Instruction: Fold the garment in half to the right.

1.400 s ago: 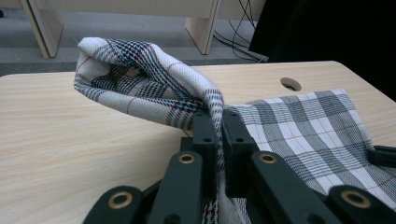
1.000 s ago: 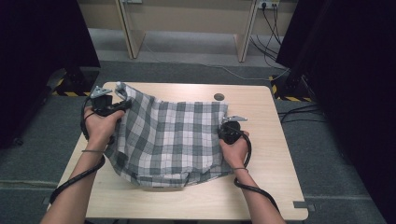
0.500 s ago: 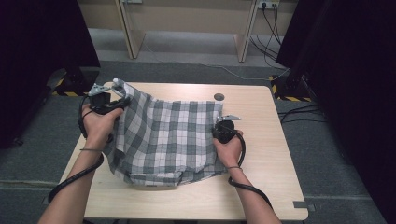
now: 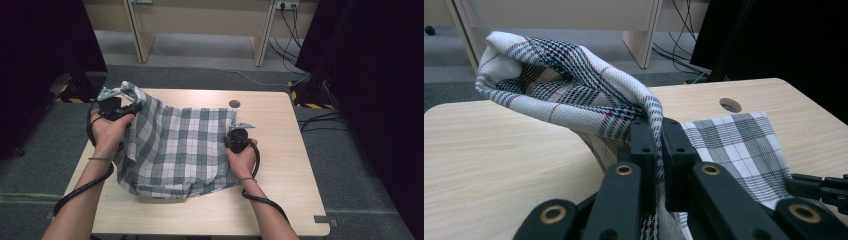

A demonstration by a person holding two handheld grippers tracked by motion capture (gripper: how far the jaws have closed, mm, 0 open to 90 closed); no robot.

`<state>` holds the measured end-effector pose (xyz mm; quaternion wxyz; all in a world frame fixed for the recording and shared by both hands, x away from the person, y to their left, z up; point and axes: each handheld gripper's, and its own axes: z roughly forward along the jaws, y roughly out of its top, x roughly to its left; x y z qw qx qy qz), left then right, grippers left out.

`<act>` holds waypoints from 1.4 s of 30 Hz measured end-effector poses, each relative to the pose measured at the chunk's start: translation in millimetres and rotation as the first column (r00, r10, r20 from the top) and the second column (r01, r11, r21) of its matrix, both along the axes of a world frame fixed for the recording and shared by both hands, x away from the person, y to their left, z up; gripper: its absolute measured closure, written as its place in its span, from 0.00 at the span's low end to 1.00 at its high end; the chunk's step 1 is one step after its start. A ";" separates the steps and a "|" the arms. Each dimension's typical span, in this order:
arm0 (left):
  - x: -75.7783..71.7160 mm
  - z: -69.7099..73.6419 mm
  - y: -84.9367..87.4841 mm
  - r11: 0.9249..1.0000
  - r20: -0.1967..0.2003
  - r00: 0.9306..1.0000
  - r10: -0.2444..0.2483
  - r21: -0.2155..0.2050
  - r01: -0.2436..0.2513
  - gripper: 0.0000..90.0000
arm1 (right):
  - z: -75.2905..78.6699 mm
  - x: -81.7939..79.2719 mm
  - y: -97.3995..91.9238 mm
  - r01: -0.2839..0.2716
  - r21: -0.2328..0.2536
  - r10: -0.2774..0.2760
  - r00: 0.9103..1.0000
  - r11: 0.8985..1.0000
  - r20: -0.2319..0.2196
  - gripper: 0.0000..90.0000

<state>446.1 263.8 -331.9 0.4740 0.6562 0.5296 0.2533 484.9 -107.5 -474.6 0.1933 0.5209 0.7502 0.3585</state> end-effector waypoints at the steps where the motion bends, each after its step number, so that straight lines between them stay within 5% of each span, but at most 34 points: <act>1: 0.2 0.6 -1.4 1.000 0.001 1.000 -0.001 0.001 0.001 0.95 | 0.0 0.0 0.2 0.000 0.000 0.000 1.000 1.000 0.000 0.91; 42: 9.1 24.6 -61.4 0.997 0.028 0.996 -0.079 0.026 0.078 0.95 | -0.9 -0.7 0.6 0.000 0.006 0.000 1.000 1.000 0.005 0.91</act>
